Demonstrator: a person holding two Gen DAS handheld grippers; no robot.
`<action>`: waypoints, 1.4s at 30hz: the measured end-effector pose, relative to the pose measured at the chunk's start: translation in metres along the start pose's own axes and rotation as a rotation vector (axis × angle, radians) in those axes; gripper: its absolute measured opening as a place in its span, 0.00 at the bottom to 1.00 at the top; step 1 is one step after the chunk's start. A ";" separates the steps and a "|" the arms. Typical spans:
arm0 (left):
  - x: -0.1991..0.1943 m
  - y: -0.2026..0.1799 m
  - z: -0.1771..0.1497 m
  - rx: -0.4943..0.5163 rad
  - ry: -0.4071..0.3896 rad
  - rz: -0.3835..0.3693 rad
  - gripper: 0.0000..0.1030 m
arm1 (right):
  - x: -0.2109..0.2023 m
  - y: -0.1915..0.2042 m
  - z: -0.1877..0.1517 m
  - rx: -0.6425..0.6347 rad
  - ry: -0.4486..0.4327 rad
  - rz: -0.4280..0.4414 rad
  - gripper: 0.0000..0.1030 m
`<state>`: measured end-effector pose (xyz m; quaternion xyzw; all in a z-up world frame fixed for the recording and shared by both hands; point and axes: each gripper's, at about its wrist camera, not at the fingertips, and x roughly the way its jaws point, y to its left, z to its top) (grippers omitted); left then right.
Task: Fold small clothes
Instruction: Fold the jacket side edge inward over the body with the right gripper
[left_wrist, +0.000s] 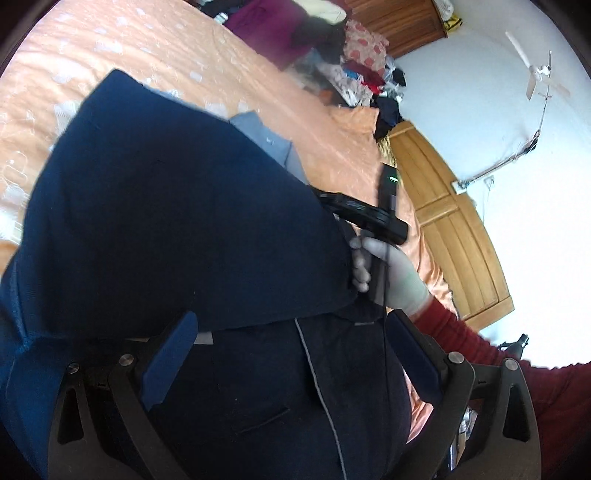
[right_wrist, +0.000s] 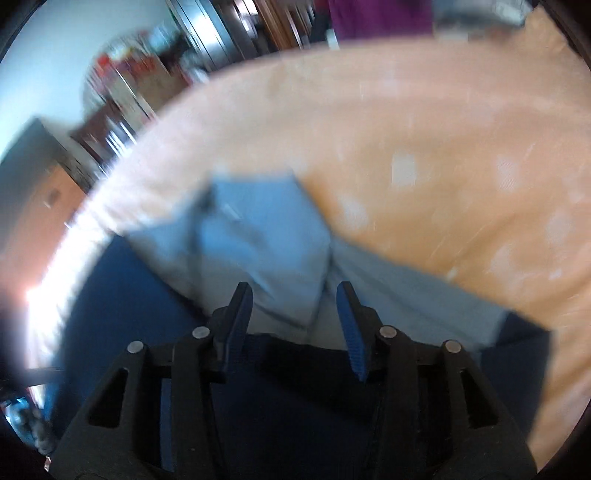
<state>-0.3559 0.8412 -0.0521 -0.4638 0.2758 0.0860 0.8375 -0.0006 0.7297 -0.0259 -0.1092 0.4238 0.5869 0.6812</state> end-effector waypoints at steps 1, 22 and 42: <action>-0.006 0.000 0.000 -0.005 -0.020 -0.002 0.99 | -0.019 0.004 0.000 -0.008 -0.037 -0.006 0.45; -0.081 0.005 -0.014 -0.054 -0.169 0.075 0.99 | -0.050 -0.033 -0.102 0.055 0.219 -0.037 0.14; -0.152 0.031 -0.070 -0.109 -0.188 0.311 0.99 | -0.103 -0.035 -0.131 0.064 0.121 -0.056 0.42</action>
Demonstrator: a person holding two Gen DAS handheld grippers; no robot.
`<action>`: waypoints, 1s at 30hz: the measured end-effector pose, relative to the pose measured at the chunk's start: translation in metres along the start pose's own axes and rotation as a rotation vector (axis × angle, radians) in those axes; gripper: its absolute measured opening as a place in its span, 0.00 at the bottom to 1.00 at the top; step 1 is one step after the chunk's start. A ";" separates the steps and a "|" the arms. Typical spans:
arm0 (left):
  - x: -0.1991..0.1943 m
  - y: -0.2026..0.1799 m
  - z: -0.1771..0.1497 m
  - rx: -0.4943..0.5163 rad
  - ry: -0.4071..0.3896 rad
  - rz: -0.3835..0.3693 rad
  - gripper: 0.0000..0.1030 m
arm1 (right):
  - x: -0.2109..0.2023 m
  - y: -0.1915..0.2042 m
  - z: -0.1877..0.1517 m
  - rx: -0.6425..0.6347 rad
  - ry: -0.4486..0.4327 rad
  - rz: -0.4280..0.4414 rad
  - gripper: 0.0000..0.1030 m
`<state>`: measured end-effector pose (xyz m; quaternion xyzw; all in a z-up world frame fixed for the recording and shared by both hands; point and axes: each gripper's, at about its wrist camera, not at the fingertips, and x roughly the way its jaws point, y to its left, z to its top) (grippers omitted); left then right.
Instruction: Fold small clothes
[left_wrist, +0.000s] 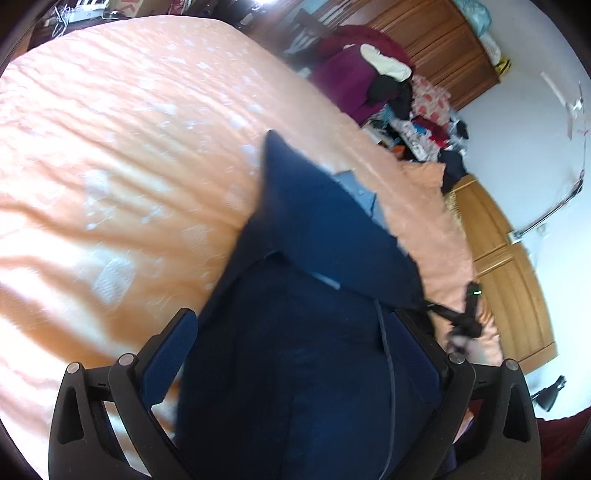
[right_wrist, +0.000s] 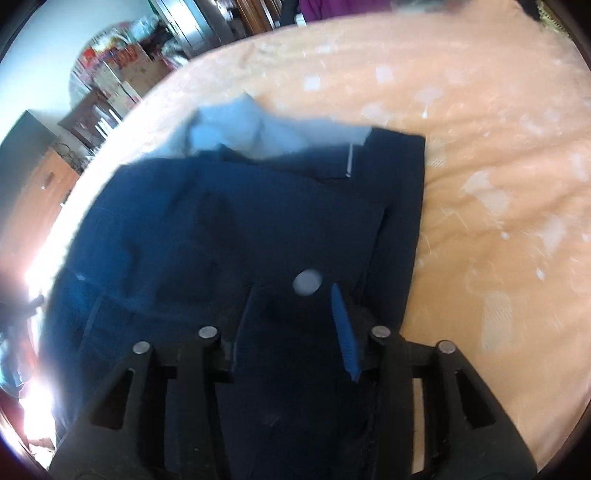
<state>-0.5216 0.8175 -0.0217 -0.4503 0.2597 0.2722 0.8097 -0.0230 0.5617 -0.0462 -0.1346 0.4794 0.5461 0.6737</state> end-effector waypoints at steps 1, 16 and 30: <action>-0.002 0.002 -0.002 0.000 0.001 0.001 0.99 | -0.009 0.004 -0.008 0.007 -0.014 0.010 0.43; -0.063 0.051 -0.051 -0.117 -0.069 -0.028 0.99 | -0.002 0.125 -0.068 0.020 0.058 0.267 0.16; -0.079 0.076 -0.046 -0.162 -0.148 -0.158 0.99 | 0.172 0.341 -0.010 0.026 0.142 0.385 0.11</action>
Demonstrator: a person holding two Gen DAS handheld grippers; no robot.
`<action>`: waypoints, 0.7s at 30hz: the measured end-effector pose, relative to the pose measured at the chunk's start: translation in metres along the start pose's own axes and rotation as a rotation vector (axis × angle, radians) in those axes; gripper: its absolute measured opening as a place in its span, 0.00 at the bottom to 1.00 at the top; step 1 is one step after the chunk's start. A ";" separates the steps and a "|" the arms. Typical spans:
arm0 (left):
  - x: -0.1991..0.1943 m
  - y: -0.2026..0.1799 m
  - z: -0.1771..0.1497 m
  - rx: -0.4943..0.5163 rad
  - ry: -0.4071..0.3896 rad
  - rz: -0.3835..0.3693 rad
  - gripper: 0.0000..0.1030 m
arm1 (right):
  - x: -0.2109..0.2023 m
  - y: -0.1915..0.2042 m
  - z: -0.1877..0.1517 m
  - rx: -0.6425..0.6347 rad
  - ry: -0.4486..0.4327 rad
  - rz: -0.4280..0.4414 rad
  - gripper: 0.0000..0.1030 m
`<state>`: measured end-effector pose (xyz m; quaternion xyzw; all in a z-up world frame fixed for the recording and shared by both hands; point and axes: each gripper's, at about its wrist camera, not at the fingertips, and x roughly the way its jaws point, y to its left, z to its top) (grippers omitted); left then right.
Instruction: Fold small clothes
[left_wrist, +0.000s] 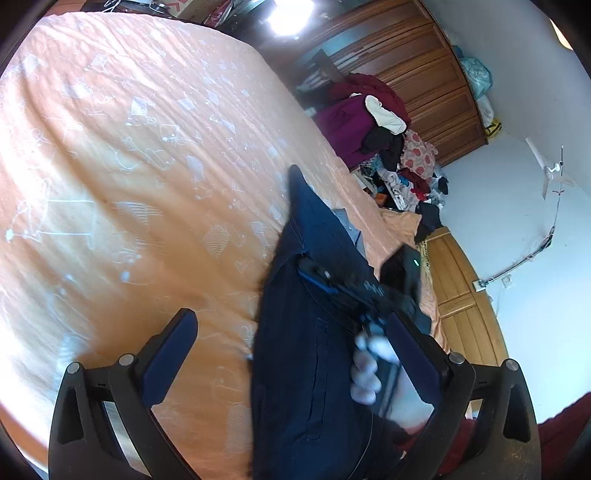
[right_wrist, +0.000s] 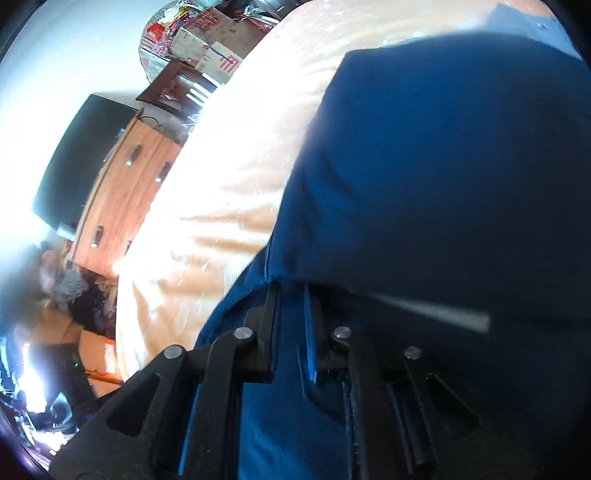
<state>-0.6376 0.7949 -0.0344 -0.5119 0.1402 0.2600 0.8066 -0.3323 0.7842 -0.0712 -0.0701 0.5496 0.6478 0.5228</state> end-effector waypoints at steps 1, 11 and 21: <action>0.000 0.003 0.000 -0.002 0.001 -0.004 0.99 | 0.002 0.003 0.001 -0.012 0.001 -0.011 0.10; -0.004 0.015 0.000 -0.004 -0.001 -0.068 0.99 | 0.054 0.041 0.014 -0.192 0.001 -0.145 0.01; -0.005 -0.003 0.001 -0.004 -0.041 -0.058 1.00 | 0.007 0.051 -0.006 -0.266 0.038 -0.055 0.44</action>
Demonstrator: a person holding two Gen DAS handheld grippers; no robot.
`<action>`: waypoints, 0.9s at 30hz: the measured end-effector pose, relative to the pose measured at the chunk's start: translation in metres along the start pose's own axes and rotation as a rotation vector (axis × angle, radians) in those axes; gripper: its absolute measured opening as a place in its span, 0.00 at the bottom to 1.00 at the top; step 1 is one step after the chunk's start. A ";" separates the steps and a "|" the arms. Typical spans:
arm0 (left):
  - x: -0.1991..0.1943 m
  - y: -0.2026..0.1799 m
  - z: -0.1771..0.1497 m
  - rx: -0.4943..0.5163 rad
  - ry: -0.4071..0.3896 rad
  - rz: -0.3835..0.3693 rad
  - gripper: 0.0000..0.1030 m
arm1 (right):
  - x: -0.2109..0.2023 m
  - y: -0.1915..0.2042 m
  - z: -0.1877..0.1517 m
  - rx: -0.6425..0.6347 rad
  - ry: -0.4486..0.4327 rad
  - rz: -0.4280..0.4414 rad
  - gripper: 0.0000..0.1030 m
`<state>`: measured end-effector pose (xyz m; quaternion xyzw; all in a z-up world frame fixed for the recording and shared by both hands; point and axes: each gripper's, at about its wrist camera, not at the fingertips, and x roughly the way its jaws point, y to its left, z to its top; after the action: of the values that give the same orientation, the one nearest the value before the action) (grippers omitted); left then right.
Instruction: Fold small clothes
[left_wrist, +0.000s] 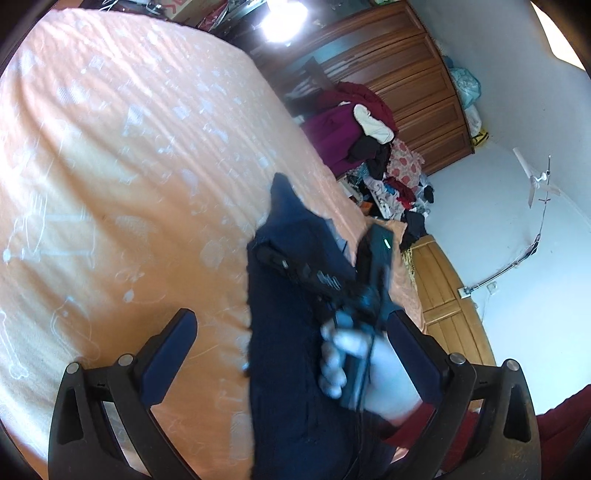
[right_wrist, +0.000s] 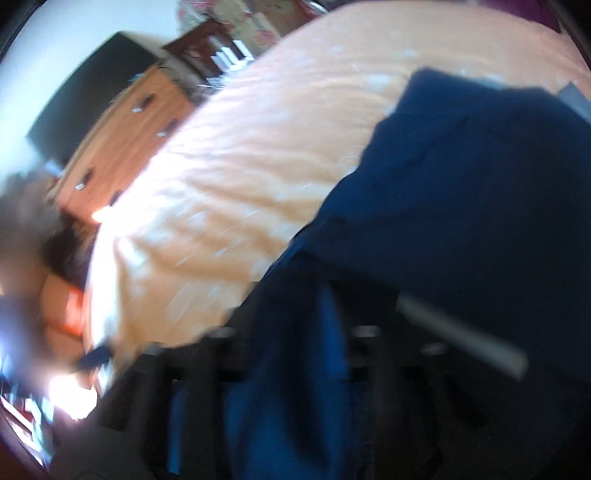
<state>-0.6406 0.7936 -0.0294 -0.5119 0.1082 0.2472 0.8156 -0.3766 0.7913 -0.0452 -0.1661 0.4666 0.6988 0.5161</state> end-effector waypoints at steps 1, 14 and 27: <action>-0.001 -0.002 0.003 0.007 -0.001 0.006 1.00 | -0.014 0.002 -0.008 -0.021 -0.014 0.009 0.45; 0.150 -0.112 0.082 0.303 0.184 -0.056 1.00 | -0.248 -0.217 -0.053 0.214 -0.287 -0.349 0.57; 0.266 -0.042 0.082 0.255 0.325 0.193 0.92 | -0.222 -0.308 -0.053 0.151 -0.105 -0.431 0.62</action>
<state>-0.3976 0.9290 -0.0737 -0.4250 0.3169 0.2229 0.8181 -0.0283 0.6319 -0.0616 -0.1864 0.4438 0.5432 0.6879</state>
